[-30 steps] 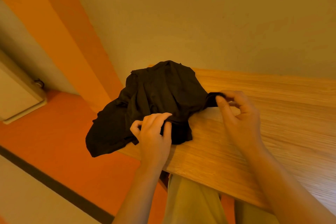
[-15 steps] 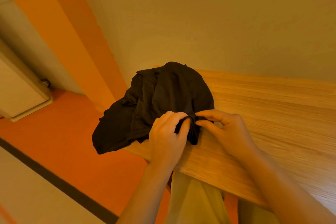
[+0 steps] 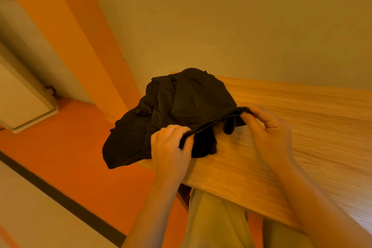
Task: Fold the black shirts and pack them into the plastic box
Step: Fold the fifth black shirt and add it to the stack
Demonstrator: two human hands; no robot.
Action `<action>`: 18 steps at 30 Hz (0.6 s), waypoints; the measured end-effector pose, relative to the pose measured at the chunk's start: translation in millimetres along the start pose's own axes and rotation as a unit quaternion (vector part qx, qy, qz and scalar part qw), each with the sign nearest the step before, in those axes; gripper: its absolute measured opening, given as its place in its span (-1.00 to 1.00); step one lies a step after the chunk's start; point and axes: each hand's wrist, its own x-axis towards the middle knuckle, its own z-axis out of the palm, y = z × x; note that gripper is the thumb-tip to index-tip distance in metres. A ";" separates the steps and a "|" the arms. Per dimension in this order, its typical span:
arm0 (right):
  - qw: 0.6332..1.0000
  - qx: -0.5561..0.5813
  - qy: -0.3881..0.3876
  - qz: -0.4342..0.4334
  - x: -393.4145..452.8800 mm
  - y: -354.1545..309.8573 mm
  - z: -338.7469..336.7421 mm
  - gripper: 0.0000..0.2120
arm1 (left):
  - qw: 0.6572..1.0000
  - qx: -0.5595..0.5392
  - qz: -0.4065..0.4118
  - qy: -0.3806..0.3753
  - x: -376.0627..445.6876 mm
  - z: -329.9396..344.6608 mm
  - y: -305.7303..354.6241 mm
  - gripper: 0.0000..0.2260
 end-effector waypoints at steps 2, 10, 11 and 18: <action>0.998 -0.048 0.018 0.031 1.8 4.3 -1.5 -0.68 | 1.000 0.010 -0.022 0.007 -1.2 -3.6 -5.8 -0.79; 0.953 -0.216 -0.212 0.021 -10.3 3.6 8.6 -0.53 | 0.998 -0.038 0.023 -0.033 5.8 -3.8 24.0 -0.79; 0.946 -0.223 -0.237 0.014 -11.8 4.0 10.3 -0.56 | 0.998 -0.040 0.033 -0.035 6.9 -2.5 28.5 -0.79; 0.980 -0.163 -0.101 -0.056 -5.2 4.1 2.9 -0.79 | 0.999 -0.022 0.047 -0.009 3.9 -1.5 25.8 -0.87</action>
